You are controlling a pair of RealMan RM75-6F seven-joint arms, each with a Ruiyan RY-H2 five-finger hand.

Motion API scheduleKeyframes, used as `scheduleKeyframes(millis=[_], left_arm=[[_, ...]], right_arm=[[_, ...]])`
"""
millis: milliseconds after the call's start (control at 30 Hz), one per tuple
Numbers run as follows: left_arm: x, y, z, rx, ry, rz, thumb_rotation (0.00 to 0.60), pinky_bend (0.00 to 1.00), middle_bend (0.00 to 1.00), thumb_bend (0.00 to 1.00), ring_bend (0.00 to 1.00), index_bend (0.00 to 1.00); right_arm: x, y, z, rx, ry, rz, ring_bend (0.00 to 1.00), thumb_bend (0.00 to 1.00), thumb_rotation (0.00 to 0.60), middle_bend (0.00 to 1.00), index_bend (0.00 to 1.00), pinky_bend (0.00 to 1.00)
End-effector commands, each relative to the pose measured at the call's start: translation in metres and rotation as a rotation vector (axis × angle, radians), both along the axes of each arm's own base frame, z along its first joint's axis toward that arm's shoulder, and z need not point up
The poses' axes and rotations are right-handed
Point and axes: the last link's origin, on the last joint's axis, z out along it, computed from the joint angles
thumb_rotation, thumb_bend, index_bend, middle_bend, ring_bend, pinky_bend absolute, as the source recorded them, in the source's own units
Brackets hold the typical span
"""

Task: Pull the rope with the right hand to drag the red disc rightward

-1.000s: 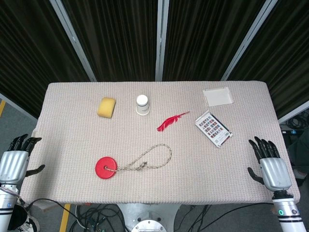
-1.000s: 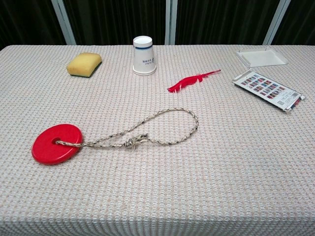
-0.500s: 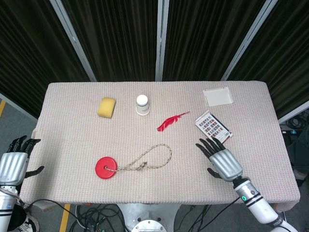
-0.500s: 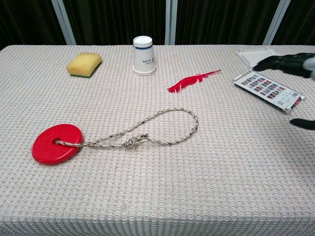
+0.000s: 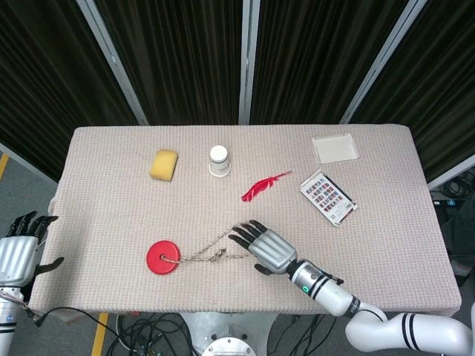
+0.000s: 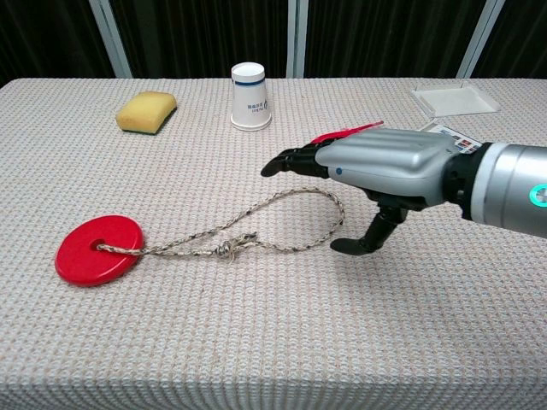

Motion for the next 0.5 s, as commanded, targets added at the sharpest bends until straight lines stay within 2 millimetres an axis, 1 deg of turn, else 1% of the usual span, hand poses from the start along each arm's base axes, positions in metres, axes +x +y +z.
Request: scheduleKeyframes(millis=[33,267,500], left_arm=[[-0.002,-0.001,0.001,0.006,-0.001,0.003,0.6,0.14,0.22,0.0,0.1,0.2],[-0.006,-0.002,0.001,0.008,-0.004,0.011,0.6,0.15,0.22,0.0,0.1,0.2],[-0.009,-0.003,0.001,0.008,-0.009,0.016,0.6,0.15,0.22,0.0,0.1,0.2]], right_arm=[[0.009,-0.008,-0.015,0.014,0.016,-0.001,0.0,0.26,0.6,0.05,0.0,0.0],[0.021,-0.005,-0.035,0.056,0.003,-0.006,0.0,0.27,0.6,0.07,0.0,0.0],[0.024,0.001,-0.048,0.077,-0.01,-0.009,0.0,0.29,0.6,0.13,0.0,0.0]])
